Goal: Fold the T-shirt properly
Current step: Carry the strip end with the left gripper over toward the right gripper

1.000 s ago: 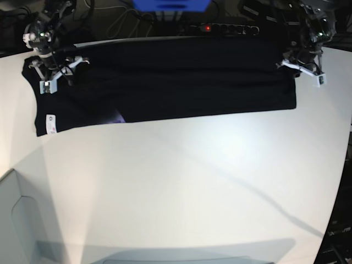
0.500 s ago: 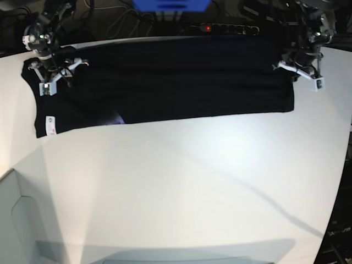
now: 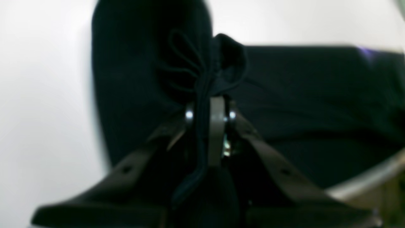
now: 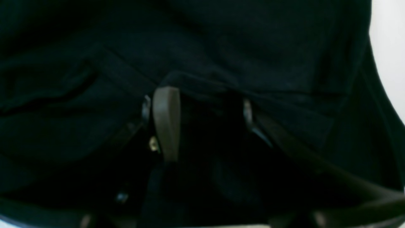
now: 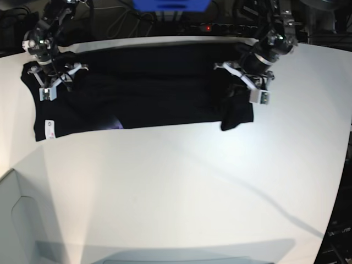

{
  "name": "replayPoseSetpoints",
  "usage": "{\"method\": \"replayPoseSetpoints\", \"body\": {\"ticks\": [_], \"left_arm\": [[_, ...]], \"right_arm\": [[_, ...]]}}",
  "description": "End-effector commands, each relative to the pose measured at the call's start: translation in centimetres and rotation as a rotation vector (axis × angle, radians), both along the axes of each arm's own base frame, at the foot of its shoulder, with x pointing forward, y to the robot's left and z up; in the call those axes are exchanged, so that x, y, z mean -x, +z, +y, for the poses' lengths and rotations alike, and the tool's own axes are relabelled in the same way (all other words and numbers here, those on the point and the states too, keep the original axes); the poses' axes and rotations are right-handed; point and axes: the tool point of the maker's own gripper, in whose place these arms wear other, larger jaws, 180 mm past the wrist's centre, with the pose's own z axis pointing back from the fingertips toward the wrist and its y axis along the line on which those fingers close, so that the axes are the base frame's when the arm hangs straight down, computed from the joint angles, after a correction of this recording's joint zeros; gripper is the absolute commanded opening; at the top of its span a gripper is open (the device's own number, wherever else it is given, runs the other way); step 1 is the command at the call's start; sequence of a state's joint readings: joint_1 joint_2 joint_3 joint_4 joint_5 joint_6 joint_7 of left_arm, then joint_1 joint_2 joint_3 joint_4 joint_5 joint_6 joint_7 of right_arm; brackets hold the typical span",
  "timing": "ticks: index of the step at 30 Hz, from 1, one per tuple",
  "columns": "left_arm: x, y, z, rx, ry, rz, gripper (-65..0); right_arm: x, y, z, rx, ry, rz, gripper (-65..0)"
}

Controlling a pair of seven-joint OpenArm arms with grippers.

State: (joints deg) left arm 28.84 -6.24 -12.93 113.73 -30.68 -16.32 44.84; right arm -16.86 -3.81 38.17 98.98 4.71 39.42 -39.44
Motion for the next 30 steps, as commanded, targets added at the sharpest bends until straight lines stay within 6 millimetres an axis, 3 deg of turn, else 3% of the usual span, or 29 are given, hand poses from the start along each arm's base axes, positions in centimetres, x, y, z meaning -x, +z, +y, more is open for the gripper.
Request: {"method": "replayPoseSetpoints", "body": {"ticks": [1, 7, 16, 24, 30], "left_arm": [[-0.5, 1.0, -1.4, 0.028, -0.037, -0.041, -65.0], [-1.0, 1.1, -9.4, 0.01, -0.257, -0.084, -65.0], [-1.6, 0.6, -16.3, -0.029, -0.394, -0.114, -65.0], [-1.5, -0.8, -20.7, -0.053, -0.555, -0.112, -65.0], [-2.5, 0.1, -23.0, -0.014, -0.564, -0.131, -65.0]], "right_arm": [[0.1, 0.2, -0.2, 0.013, 0.012, 0.006, -39.4], [0.0, 0.2, -0.1, 0.012, 0.011, 0.003, -39.4], [-0.3, 0.4, -0.1, 0.013, 0.013, -0.005, -39.3], [-0.7, 0.6, -0.5, 0.025, 0.017, -0.013, -39.3], [-0.8, 0.7, -0.6, 0.026, 0.017, -0.014, -39.3]]}}
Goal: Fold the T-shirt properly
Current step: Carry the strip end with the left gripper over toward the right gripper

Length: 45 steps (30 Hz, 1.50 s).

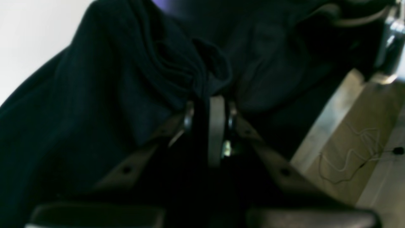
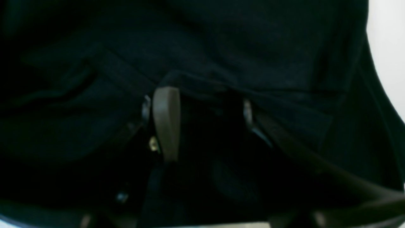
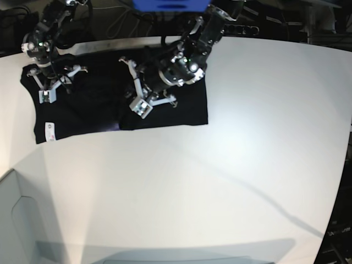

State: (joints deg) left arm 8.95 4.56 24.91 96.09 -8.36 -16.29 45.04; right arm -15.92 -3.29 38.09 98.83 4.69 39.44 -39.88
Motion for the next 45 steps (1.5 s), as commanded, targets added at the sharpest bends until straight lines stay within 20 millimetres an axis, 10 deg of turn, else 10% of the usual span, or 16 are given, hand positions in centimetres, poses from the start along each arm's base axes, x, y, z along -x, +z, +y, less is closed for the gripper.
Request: {"method": "replayPoseSetpoints", "body": {"ticks": [1, 36, 45], "left_arm": [[-1.1, 2.1, -1.1, 0.06, 0.002, -0.049, -65.0], [-2.8, 2.1, -5.2, 0.034, -0.118, -0.069, -64.1], [-2.8, 2.8, -5.2, 0.053, -0.113, -0.087, -28.9]], "right_arm": [[-0.2, 0.4, -0.4, 0.02, 0.013, -0.007, -39.3], [-0.9, 0.9, -0.8, 0.032, 0.017, -0.02, -39.3], [-0.9, 0.9, -0.8, 0.032, 0.017, -0.019, -39.2]]}}
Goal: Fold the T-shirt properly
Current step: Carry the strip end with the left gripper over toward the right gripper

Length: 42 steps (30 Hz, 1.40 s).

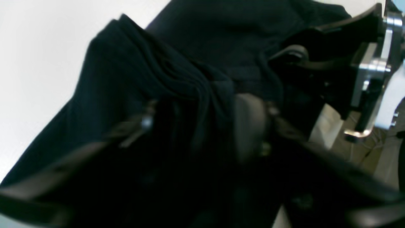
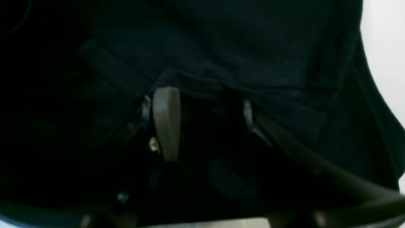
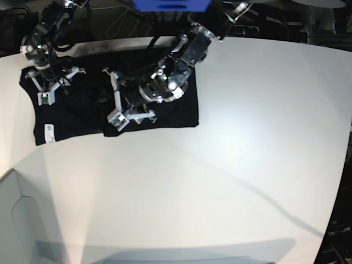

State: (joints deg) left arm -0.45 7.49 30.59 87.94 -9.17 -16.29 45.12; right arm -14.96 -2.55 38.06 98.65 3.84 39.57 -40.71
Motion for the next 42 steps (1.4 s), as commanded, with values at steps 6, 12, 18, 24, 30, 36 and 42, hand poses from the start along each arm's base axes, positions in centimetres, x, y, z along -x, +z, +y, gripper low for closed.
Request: {"method": "replayPoseSetpoints", "body": {"ticks": [6, 12, 18, 24, 30, 36, 42], "left_arm": [[-1.9, 6.9, 2.5, 0.11, 0.073, -0.176, -31.0], [-3.3, 5.0, 9.3, 0.003, 0.183, -0.192, -40.7], [-0.1, 0.6, 8.9, -0.084, 0.074, -0.105, -51.3], [4.7, -1.2, 2.7, -0.112, -0.201, -0.091, -51.3], [7.1, -0.6, -2.7, -0.097, -0.386, -0.141, -51.3], [5.4, 4.5, -3.6, 0.006, -0.34, -0.238, -51.3], [-1.6, 6.5, 4.0, 0.004, -0.047, -0.279, -51.3]], "right_arm": [[-0.5, 0.7, -0.3, 0.011, 0.009, -0.026, -39.3], [-0.6, 0.8, -0.3, 0.011, 0.009, -0.03, -39.4], [-0.6, 0.8, -0.2, 0.007, 0.009, -0.03, -39.4], [-0.6, 0.9, -0.2, 0.011, 0.01, -0.032, -39.4], [-0.7, 1.1, -0.5, 0.015, 0.004, -0.041, -39.4], [-1.8, 2.7, -1.1, 0.047, 0.01, -0.086, -39.4], [-3.0, 6.4, -1.3, 0.116, 0.026, -0.174, -39.0]]}}
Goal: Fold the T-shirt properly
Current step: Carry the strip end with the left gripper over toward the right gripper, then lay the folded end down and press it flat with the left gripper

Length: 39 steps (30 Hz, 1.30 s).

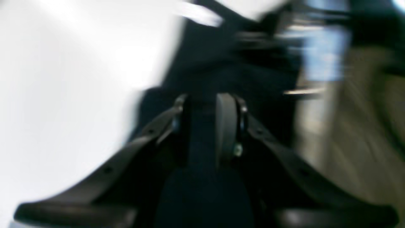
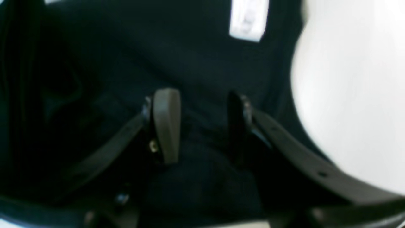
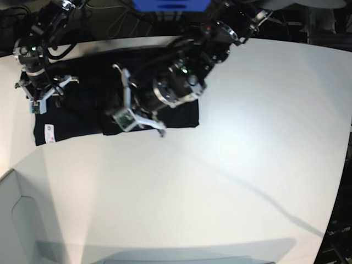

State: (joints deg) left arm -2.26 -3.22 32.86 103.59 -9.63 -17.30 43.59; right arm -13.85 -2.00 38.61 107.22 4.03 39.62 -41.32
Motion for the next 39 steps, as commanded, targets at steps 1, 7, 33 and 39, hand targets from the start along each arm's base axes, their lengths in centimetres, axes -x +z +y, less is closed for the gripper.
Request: {"method": "replayPoseSetpoints", "body": {"ticks": [1, 7, 33, 39], "left_arm": [[-1.1, 0.0, 1.9, -0.004, 0.059, 0.0, -51.3], [-3.5, -5.1, 10.9, -0.065, 0.335, 0.135, -51.2], [-5.5, -11.1, 12.0, -0.112, 0.346, 0.187, -51.2], [-5.6, -11.0, 12.0, -0.113, 0.348, 0.184, -51.2]], "right_arm": [[-0.8, 1.8, -0.1, 0.024, 0.015, -0.06, -39.0], [-1.3, 3.3, 0.0, 0.048, 0.024, -0.095, -35.2], [-1.2, -3.8, -8.2, -0.067, -0.156, 0.054, -23.5], [-0.1, -6.3, -7.8, -0.121, -0.171, 0.113, -23.8]]}}
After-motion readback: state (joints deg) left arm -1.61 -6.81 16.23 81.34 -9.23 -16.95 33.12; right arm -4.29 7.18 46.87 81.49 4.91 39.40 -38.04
